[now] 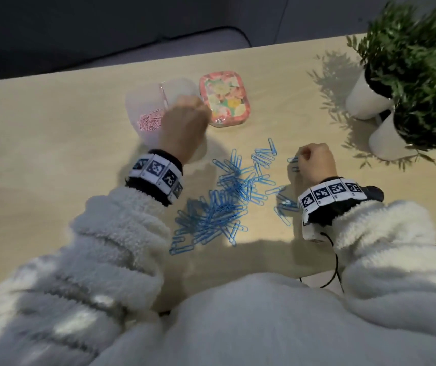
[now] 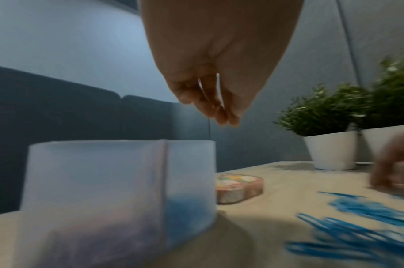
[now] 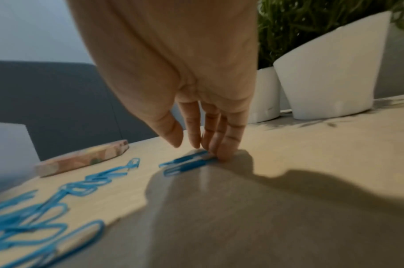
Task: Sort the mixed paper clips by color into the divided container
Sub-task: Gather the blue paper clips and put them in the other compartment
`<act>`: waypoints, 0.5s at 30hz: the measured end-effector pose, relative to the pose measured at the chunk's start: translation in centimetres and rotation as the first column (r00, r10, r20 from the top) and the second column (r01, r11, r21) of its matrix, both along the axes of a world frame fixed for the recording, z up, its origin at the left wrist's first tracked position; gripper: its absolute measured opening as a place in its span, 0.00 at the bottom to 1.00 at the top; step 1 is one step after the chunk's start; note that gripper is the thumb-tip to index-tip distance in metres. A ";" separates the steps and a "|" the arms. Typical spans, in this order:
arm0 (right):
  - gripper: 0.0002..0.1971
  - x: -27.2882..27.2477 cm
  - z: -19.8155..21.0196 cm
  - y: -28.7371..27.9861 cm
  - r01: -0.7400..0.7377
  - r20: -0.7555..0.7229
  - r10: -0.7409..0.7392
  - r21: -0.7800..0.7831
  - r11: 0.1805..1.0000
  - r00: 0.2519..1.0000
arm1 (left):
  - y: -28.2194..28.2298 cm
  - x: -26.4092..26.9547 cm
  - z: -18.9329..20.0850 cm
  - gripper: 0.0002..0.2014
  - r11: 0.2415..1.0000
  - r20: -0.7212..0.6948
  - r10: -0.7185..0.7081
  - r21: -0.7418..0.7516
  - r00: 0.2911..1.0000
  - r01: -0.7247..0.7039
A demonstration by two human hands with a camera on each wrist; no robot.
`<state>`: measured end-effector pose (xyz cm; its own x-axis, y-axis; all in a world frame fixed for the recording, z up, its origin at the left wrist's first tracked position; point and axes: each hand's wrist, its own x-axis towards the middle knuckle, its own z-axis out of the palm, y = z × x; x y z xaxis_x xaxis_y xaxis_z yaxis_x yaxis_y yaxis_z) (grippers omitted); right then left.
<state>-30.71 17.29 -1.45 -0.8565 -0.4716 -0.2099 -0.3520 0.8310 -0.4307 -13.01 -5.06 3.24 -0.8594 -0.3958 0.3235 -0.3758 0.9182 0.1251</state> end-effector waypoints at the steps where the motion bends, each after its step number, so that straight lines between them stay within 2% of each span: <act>1: 0.14 0.2 -0.1 -0.5 -0.030 -0.028 0.030 0.023 0.999 0.999 | 1.1 0.1 -0.6 0.07 0.993 0.011 -0.083 0.082 0.996 0.082; 2: 0.14 0.4 -0.1 -1.1 -0.057 -0.049 0.059 0.043 0.997 0.997 | 2.2 0.1 -1.0 0.08 0.978 0.040 -0.147 0.152 0.988 0.140; 4: 0.14 1.4 0.2 -2.4 -0.111 -0.058 0.114 0.054 0.992 0.992 | 3.8 0.2 -2.4 0.17 0.958 0.209 -0.212 0.237 0.955 0.161; 6: 0.14 2.7 0.3 -3.5 -0.203 -0.064 0.205 0.040 0.978 0.977 | 4.6 -0.1 -4.1 0.26 0.952 0.419 -0.247 0.273 0.874 0.138; 7: 0.14 3.5 0.2 -4.0 -0.260 -0.058 0.261 0.039 0.965 0.963 | 4.7 -0.3 -4.8 0.28 0.949 0.466 -0.258 0.285 0.846 0.133; 9: 0.15 5.0 0.0 -4.8 -0.362 -0.038 0.364 0.051 0.931 0.931 | 4.8 -0.5 -5.6 0.29 0.945 0.479 -0.278 0.294 0.833 0.147; 12: 0.16 6.5 -0.2 -5.3 -0.430 -0.047 0.434 0.072 0.900 0.900 | 4.9 -0.3 -5.5 0.23 0.949 0.484 -0.282 0.267 0.829 0.167; 15: 0.16 6.8 -0.5 -4.6 -0.524 0.016 0.524 0.020 0.852 0.852 | 4.7 0.5 -5.4 0.18 0.942 0.424 -0.277 0.296 0.862 0.157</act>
<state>-23.88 12.73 -1.97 -0.4817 -0.8448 -0.2330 -0.7336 0.5342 -0.4200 -12.48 -0.32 -2.14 -0.9589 -0.1964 -0.2047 -0.2405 0.9455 0.2195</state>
